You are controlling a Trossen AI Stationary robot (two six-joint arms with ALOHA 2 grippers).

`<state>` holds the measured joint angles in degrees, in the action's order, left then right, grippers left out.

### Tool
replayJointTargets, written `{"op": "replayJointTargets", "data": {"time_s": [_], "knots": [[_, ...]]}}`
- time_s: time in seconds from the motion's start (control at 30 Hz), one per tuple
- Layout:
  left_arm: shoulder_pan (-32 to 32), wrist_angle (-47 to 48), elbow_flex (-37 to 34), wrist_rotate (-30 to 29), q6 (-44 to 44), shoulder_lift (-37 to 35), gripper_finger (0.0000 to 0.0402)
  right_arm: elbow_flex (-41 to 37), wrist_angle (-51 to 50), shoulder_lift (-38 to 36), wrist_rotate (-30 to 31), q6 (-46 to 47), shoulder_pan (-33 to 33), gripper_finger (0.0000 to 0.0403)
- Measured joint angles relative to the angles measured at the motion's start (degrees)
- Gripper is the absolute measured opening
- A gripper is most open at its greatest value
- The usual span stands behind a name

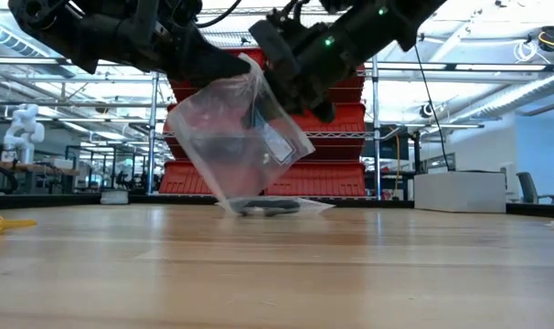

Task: Sort rubber bands
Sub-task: Open the top zip bag

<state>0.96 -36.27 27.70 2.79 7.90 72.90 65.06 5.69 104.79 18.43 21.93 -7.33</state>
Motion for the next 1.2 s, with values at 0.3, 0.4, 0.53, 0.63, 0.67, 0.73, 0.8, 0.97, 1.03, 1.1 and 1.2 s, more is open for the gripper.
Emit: {"op": "replayJointTargets", "data": {"time_s": [0.3,0.4,0.53,0.63,0.67,0.73,0.8,0.97,1.03,1.1,1.2], "knots": [[1.45,-0.19,0.39,-1.65,0.51,-2.49,0.0,0.02,8.43,-0.31,-5.35,-2.06,-0.24,0.0131],[2.8,1.87,0.39,-3.97,1.71,-4.04,0.0,0.02,8.5,-0.4,-5.28,-2.7,-0.22,0.0138],[4.5,3.15,0.39,-7.65,2.01,-5.29,0.0,0.02,3.84,-2.95,-3.5,-5.31,-1.08,0.0106],[5.52,1.38,0.39,-7.9,1.65,-5.19,0.0,0.02,-0.51,-6.08,-2.12,-6.62,-1.54,0.006],[5.82,0.48,0.39,-7.91,1.58,-4.97,0.0,0.02,-1.51,-6.83,-1.97,-6.8,-1.56,0.0043],[6.43,-1.41,0.39,-7.91,1.17,-4.16,0.0,0.02,-2.76,-7.85,-2.01,-7.87,-1.53,0.0013],[6.77,-3.67,0.42,-7.96,0.04,-2.74,0.0,0.02,-3.38,-8.41,-2.28,-8.93,-1.51,0.0006],[7.96,-9.28,0.43,-11.89,-1.42,2.32,0.0,0.0,-4.51,-8.66,-3.85,-9.9,-1.34,0.0002],[8.19,-12.09,0.44,-13.04,-1.4,4.28,0.0,0.0,-4.34,-8.66,-3.82,-10.57,-1.43,0.0002],[8.23,-14.64,0.48,-13.49,-1.42,5.83,0.0,0.0,-4.3,-8.66,-3.82,-9.76,-1.45,0.0006],[8.21,-15.63,1.64,-13.85,-1.4,7.37,0.0,0.02,-4.53,-8.52,-3.81,-7.43,-1.29,0.002]]}}
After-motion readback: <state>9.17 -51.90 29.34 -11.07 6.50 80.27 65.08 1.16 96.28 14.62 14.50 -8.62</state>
